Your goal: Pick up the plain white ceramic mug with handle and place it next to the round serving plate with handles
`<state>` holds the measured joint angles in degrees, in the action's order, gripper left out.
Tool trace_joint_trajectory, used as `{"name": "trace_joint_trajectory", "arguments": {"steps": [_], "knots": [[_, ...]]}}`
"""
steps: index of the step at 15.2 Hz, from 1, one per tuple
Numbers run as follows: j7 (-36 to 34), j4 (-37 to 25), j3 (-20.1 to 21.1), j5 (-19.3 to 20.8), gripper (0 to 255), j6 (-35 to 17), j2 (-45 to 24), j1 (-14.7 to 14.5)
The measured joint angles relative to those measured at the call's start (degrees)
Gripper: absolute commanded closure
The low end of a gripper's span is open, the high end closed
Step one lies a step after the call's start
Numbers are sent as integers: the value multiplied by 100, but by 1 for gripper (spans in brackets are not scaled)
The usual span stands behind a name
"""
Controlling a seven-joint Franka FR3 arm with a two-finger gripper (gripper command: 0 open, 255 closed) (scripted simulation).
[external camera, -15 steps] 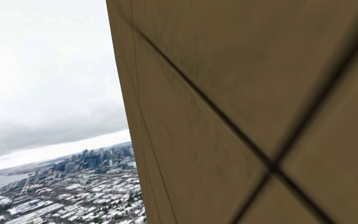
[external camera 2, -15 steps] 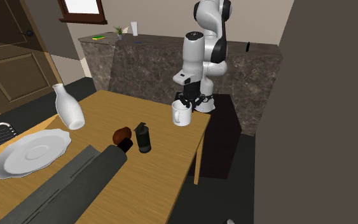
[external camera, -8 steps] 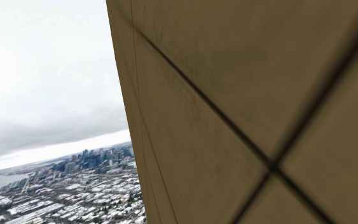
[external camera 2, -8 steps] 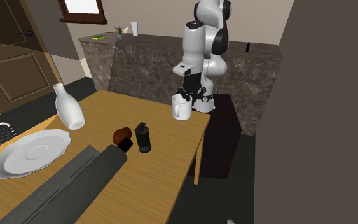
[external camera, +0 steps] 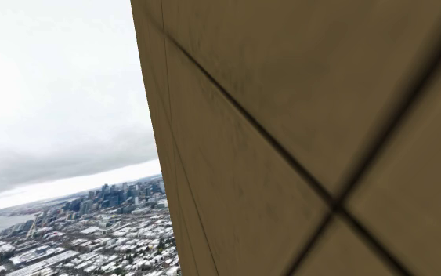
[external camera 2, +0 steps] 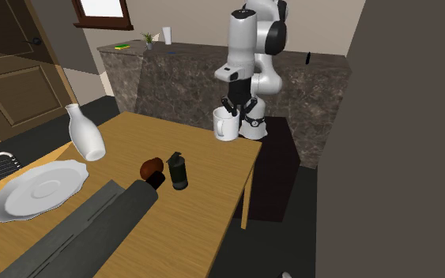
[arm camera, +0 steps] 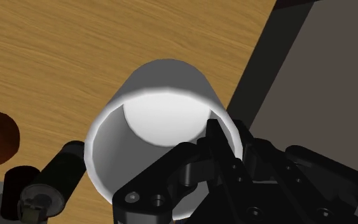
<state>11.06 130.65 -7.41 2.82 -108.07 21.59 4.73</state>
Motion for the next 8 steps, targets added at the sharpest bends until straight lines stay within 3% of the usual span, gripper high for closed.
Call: {"name": "trace_joint_trajectory", "arguments": {"steps": [4, 8], "knots": [[-2, -260, 13, -3, 255, 310, 50, -3], [428, -377, -298, 108, 255, 318, -49, 170]]}}
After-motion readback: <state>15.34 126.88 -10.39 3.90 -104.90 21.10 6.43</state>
